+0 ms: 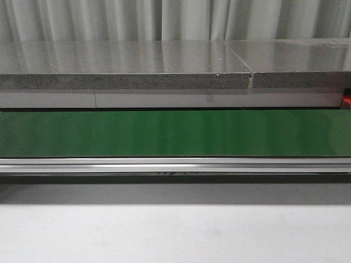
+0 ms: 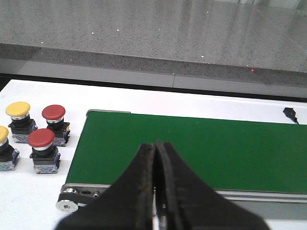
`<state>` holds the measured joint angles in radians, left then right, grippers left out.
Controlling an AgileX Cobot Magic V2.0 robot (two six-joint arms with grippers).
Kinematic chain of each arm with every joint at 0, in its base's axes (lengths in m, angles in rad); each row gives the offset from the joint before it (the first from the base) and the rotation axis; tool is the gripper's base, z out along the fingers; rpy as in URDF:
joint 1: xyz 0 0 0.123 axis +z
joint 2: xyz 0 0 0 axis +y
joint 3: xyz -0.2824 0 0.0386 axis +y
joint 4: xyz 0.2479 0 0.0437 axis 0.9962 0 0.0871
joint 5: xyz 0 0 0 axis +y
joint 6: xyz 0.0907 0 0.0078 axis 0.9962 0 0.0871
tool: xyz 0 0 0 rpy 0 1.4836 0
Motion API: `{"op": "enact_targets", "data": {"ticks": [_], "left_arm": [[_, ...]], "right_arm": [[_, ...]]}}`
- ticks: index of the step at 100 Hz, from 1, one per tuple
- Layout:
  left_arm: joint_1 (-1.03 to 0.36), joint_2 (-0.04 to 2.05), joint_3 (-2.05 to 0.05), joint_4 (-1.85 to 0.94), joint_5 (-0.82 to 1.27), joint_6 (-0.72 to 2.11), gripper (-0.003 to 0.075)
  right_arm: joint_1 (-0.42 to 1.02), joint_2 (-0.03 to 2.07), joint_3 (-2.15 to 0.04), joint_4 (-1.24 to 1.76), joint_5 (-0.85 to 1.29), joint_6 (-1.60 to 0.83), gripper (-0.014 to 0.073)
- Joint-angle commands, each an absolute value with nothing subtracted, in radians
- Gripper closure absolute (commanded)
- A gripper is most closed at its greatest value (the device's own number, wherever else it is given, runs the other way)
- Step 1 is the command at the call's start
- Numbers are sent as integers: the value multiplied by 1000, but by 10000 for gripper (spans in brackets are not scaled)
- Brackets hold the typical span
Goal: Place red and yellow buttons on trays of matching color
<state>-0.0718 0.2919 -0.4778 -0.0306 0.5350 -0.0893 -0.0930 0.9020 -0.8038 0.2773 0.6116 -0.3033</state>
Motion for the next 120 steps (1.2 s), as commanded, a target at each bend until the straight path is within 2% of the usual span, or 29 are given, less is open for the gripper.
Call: {"op": "enact_targets", "data": {"ticks": [1, 8, 25, 35, 98, 103, 108, 115, 120], "left_arm": [[-82, 299, -505, -35, 460, -91, 739], [-82, 299, -505, -35, 460, -91, 739], [-82, 299, -505, -35, 460, -91, 739], [-82, 299, -505, -35, 460, -91, 739], [-82, 299, -505, -35, 456, -91, 729], [-82, 299, -505, -35, 456, -91, 694], [-82, 299, -505, -35, 456, -91, 628], [-82, 299, -505, -35, 458, -91, 491], [-82, 299, -505, -35, 458, -91, 365]], "right_arm": [[-91, 836, -787, 280, 559, -316, 15], [-91, 804, -758, 280, 557, -316, 111], [-91, 764, -729, 280, 569, -316, 494], [-91, 764, -729, 280, 579, -316, 669], [-91, 764, -729, 280, 580, -316, 662], [-91, 764, -729, 280, 580, -316, 662], [-91, 764, -729, 280, 580, -316, 662], [-91, 764, -729, 280, 580, -316, 662], [-91, 764, -729, 280, 580, -316, 662]]}}
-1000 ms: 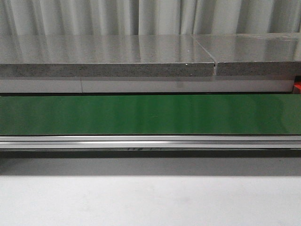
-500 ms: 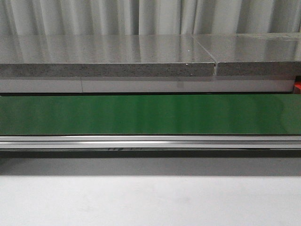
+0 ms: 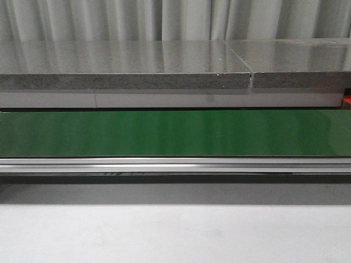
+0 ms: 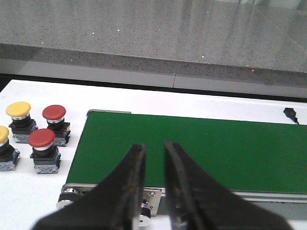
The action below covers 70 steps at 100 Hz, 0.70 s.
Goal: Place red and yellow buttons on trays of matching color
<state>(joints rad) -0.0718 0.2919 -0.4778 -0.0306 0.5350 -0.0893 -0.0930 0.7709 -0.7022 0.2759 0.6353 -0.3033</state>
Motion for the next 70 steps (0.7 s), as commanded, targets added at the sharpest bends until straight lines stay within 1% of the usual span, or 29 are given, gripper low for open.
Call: {"op": "enact_targets", "data": {"ticks": [1, 7, 13, 15, 35, 46, 57, 70], "left_arm": [[-82, 299, -505, -35, 458, -91, 349], [-82, 299, -505, -35, 458, -91, 232], [-82, 299, -505, -38, 454, -93, 169], [-82, 299, -505, -39, 454, -93, 162], [-75, 312, -525, -9, 456, -125, 164], [-52, 362, -587, 104, 458, -287, 164], [-13, 469, -673, 231, 506, -476, 164], [52, 655, -790, 265, 586, -503, 164]], "right_arm": [[-91, 764, -729, 280, 580, -316, 662], [-91, 764, -729, 280, 580, -316, 662], [-91, 764, -729, 280, 580, -316, 662], [-91, 764, -729, 280, 580, -316, 662], [-91, 764, -729, 280, 580, -316, 662], [-91, 764, -729, 280, 580, -316, 662], [-91, 764, -729, 280, 580, -316, 662], [-91, 764, -729, 280, 580, -316, 662]]}}
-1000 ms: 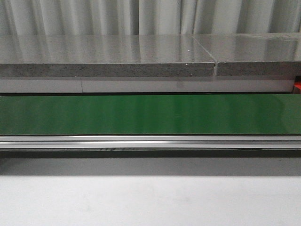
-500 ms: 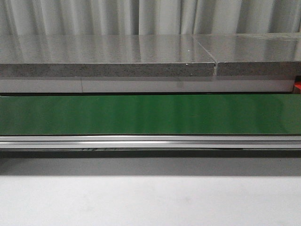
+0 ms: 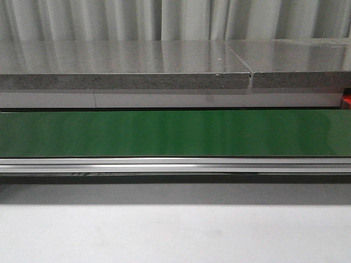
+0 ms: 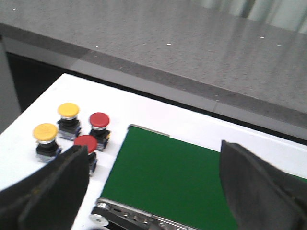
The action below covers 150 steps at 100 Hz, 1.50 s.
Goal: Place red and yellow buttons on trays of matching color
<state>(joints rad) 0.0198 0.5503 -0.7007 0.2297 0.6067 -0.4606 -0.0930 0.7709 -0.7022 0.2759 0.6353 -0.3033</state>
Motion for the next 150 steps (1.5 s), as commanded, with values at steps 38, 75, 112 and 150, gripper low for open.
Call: {"op": "enact_targets", "data": {"ticks": [38, 75, 112, 150], "left_arm": [[219, 1163, -962, 238, 601, -505, 165], [261, 1502, -1055, 238, 577, -485, 165], [261, 1630, -1140, 238, 542, -478, 165], [261, 1742, -1195, 219, 543, -434, 165]], "right_arm": [[-91, 764, -729, 280, 580, -316, 662], [-91, 764, -729, 280, 580, -316, 662], [-91, 764, -729, 280, 580, -316, 662], [-91, 764, -729, 280, 580, -316, 662]]}}
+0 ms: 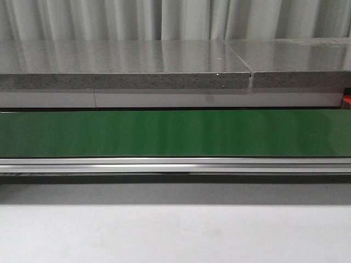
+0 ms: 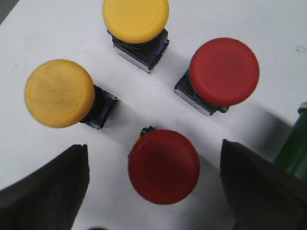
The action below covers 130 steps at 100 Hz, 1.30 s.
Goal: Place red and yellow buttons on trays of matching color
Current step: 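Lower the left gripper and grasp a red push-button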
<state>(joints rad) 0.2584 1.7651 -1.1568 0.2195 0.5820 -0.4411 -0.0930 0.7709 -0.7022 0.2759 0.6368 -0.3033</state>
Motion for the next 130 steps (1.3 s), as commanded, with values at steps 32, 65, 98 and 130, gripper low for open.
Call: {"op": "enact_targets", "data": {"ticks": [32, 65, 98, 130], "left_arm": [[261, 1794, -1210, 219, 541, -434, 262], [261, 1766, -1211, 219, 593, -431, 741], [242, 1555, -1214, 218, 642, -406, 739], [101, 1443, -1214, 213, 716, -342, 739]], "right_arm": [[-91, 764, -729, 280, 579, -316, 662], [-91, 764, -729, 280, 579, -316, 662], [-91, 764, -729, 280, 579, -316, 662], [-91, 764, -729, 280, 579, -316, 662]]}}
